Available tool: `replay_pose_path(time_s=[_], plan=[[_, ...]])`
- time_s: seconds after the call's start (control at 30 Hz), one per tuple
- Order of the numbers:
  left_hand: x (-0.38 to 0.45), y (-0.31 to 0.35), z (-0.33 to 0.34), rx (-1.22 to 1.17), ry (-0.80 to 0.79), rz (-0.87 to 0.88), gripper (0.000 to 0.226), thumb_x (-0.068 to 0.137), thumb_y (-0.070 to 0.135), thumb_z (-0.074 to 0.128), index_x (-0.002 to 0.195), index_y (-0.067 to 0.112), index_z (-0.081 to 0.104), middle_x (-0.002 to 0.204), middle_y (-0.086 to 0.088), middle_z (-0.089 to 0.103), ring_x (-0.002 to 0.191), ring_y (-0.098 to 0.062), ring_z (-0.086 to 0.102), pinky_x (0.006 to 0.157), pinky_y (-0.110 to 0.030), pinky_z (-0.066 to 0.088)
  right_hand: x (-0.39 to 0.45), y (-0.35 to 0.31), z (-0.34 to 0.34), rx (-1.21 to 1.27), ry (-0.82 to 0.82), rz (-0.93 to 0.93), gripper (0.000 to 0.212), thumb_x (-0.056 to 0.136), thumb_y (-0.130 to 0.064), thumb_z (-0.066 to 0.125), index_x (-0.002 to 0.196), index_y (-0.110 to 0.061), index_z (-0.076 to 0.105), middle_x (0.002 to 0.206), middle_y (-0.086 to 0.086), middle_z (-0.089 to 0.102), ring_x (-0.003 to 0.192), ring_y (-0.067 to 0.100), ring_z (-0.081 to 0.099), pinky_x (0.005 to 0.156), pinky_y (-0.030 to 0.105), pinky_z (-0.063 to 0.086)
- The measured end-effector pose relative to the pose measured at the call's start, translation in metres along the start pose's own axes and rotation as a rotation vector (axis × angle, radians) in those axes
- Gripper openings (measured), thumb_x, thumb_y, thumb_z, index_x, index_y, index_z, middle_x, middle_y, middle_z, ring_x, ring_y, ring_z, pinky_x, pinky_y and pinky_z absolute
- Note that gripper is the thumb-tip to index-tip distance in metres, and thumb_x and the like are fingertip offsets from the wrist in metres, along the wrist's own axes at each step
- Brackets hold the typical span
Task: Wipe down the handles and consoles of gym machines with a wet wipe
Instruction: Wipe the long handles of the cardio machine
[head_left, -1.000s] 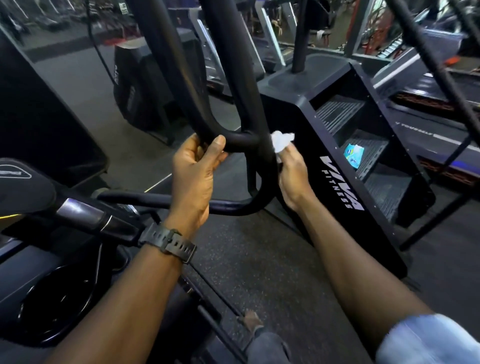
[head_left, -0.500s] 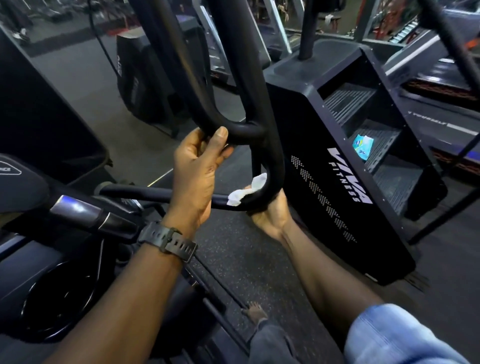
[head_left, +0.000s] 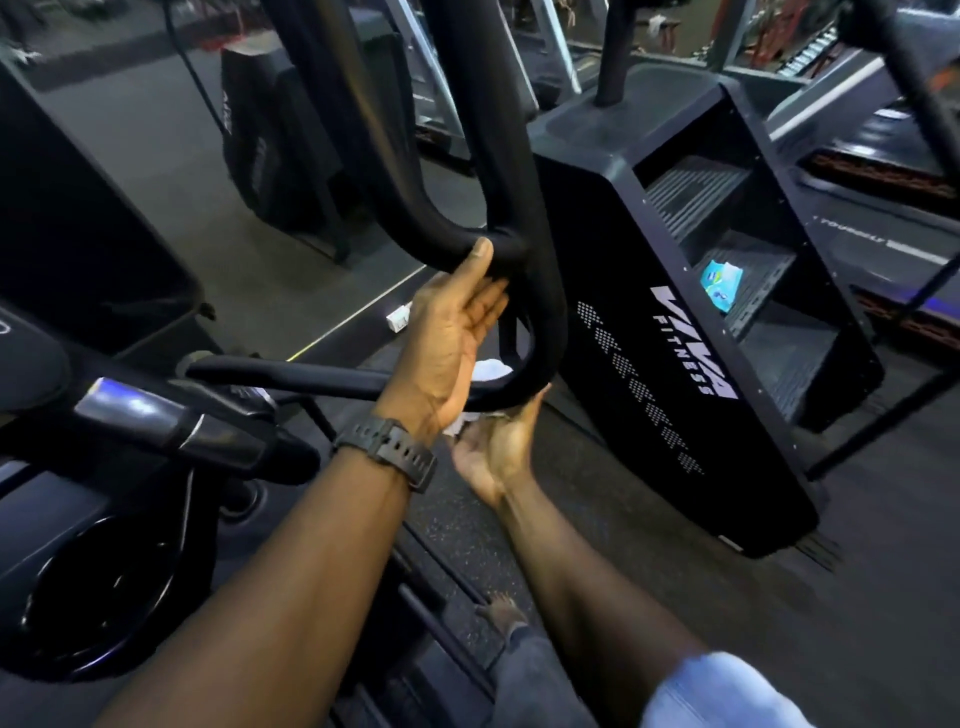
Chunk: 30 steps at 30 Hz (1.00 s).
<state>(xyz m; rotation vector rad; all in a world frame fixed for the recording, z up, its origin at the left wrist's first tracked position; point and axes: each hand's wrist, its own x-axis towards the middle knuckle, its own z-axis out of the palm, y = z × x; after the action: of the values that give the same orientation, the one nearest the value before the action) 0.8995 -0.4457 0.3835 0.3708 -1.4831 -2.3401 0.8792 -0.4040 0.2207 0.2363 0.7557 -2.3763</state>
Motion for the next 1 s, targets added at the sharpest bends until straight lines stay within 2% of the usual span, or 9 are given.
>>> replay_pose_path(time_s=[0.1,0.27,0.37,0.47,0.57,0.67,0.83,0.9,1.0], plan=[[0.002,0.003,-0.007,0.032,-0.049,0.007,0.02,0.1,0.026,0.057,0.112,0.016,0.068,0.108,0.0,0.075,0.111,-0.015,0.069,0.106,-0.032,0.049,-0.009,-0.013,-0.003,0.103,0.032,-0.024,0.094,0.078,-0.088,0.033,0.111,-0.008,0.069,0.098,0.014,0.065,0.081,0.023,0.061,0.076,0.033,0.044],[-0.004,-0.008,-0.006,0.045,-0.054,-0.006,0.025,0.103,0.029,0.049,0.118,0.017,0.065,0.128,-0.003,0.068,0.125,-0.014,0.062,0.112,-0.032,0.043,-0.033,-0.023,0.008,-0.178,0.096,-0.459,0.072,0.097,-0.065,0.03,0.145,-0.013,0.045,0.143,0.003,0.054,0.134,0.014,0.048,0.119,0.041,0.029],[-0.007,-0.013,-0.003,0.072,-0.053,-0.015,0.038,0.104,0.036,0.043,0.131,0.015,0.059,0.133,0.0,0.065,0.126,-0.009,0.06,0.11,-0.026,0.044,-0.036,-0.016,0.01,-0.789,0.257,-0.824,0.066,0.101,-0.046,0.031,0.153,-0.006,0.025,0.16,0.008,0.026,0.148,0.012,0.024,0.123,0.036,0.018],[-0.007,-0.017,-0.012,0.184,-0.105,-0.03,0.051,0.106,0.047,0.035,0.133,0.011,0.059,0.126,0.004,0.069,0.122,-0.006,0.062,0.106,-0.023,0.045,-0.023,-0.031,-0.015,-1.468,0.11,-1.218,0.063,0.104,-0.025,0.034,0.152,0.006,0.006,0.161,0.021,0.003,0.152,0.029,0.003,0.124,0.039,0.01],[-0.008,-0.028,-0.026,0.344,-0.145,-0.077,0.078,0.094,0.066,0.027,0.141,0.012,0.056,0.142,0.0,0.06,0.132,-0.006,0.054,0.117,-0.031,0.033,-0.001,-0.057,-0.047,-1.993,0.036,-1.528,0.068,0.105,-0.03,0.034,0.154,0.002,-0.003,0.161,0.024,-0.007,0.151,0.036,-0.001,0.122,0.051,0.011],[-0.007,-0.04,-0.033,0.406,-0.151,-0.08,0.084,0.095,0.073,0.02,0.138,0.013,0.059,0.137,0.001,0.064,0.127,-0.002,0.057,0.107,-0.022,0.037,0.004,-0.091,-0.066,-2.272,-0.07,-1.682,0.077,0.1,-0.035,0.046,0.155,0.0,0.006,0.163,0.02,-0.001,0.151,0.034,0.003,0.121,0.054,0.009],[-0.013,-0.065,-0.063,0.642,-0.011,0.035,0.07,0.098,0.068,0.019,0.115,0.026,0.073,0.117,0.007,0.074,0.113,-0.003,0.064,0.1,-0.023,0.045,-0.013,-0.119,-0.048,-2.65,-0.462,-1.724,0.068,0.097,-0.042,0.049,0.149,0.001,0.035,0.158,0.015,0.031,0.149,0.03,0.019,0.12,0.052,0.009],[-0.019,-0.074,-0.079,0.784,0.072,0.093,0.072,0.098,0.062,0.019,0.121,0.019,0.072,0.126,0.003,0.07,0.116,-0.002,0.061,0.102,-0.023,0.045,-0.022,-0.108,-0.034,-2.806,-0.552,-1.52,0.069,0.096,-0.04,0.044,0.15,0.002,0.031,0.158,0.02,0.028,0.149,0.033,0.018,0.122,0.05,0.004],[-0.025,-0.08,-0.096,0.896,0.131,0.194,0.061,0.103,0.049,0.023,0.134,0.016,0.063,0.136,0.006,0.062,0.128,-0.004,0.054,0.115,-0.034,0.038,-0.026,-0.075,-0.013,-2.892,-0.478,-1.149,0.079,0.094,-0.049,0.045,0.148,0.006,0.03,0.147,0.029,0.04,0.14,0.041,0.033,0.121,0.051,0.011]])
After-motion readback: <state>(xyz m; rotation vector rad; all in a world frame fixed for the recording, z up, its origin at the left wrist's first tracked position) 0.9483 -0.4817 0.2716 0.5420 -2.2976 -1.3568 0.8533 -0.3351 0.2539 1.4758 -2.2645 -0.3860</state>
